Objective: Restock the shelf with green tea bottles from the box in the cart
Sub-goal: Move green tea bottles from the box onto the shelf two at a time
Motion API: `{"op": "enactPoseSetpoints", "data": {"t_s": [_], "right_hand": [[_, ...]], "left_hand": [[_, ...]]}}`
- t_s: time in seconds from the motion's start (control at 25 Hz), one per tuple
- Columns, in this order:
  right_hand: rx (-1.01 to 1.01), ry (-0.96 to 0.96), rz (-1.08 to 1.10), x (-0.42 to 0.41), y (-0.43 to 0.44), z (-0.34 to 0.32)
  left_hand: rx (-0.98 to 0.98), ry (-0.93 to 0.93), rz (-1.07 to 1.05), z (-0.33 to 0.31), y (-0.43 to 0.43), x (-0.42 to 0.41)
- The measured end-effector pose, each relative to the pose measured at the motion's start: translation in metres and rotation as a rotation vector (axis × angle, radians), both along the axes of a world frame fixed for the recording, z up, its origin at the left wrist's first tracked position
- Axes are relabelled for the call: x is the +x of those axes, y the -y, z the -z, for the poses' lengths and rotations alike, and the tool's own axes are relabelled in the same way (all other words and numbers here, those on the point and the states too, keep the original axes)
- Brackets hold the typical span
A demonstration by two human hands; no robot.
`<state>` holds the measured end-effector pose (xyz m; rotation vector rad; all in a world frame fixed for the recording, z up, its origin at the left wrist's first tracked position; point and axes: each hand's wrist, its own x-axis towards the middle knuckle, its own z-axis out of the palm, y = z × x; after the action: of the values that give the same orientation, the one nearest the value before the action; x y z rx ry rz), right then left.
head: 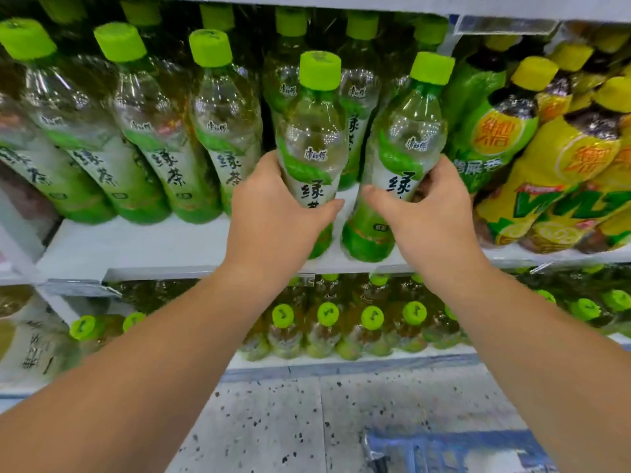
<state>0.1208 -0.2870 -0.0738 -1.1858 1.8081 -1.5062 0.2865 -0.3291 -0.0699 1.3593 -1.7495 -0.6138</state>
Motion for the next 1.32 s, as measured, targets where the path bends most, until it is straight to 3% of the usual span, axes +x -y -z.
{"op": "enactPoseSetpoints", "data": {"t_s": [0.32,0.56,0.8,1.32], "right_hand": [[-0.066,-0.012,-0.155,-0.005,0.000,0.020],[0.187,-0.109,-0.245,-0.014,-0.014,0.051],[0.238,-0.215,-0.186,-0.009,-0.005,0.056],[0.249,-0.198,-0.103,-0.001,0.028,0.072]], "left_hand": [[0.065,-0.026,0.012,0.012,0.001,0.005],[0.189,0.078,0.052,0.035,-0.007,0.019],[0.195,0.033,-0.102,0.047,-0.004,0.014],[0.271,-0.031,-0.233,0.057,0.011,0.005]]}}
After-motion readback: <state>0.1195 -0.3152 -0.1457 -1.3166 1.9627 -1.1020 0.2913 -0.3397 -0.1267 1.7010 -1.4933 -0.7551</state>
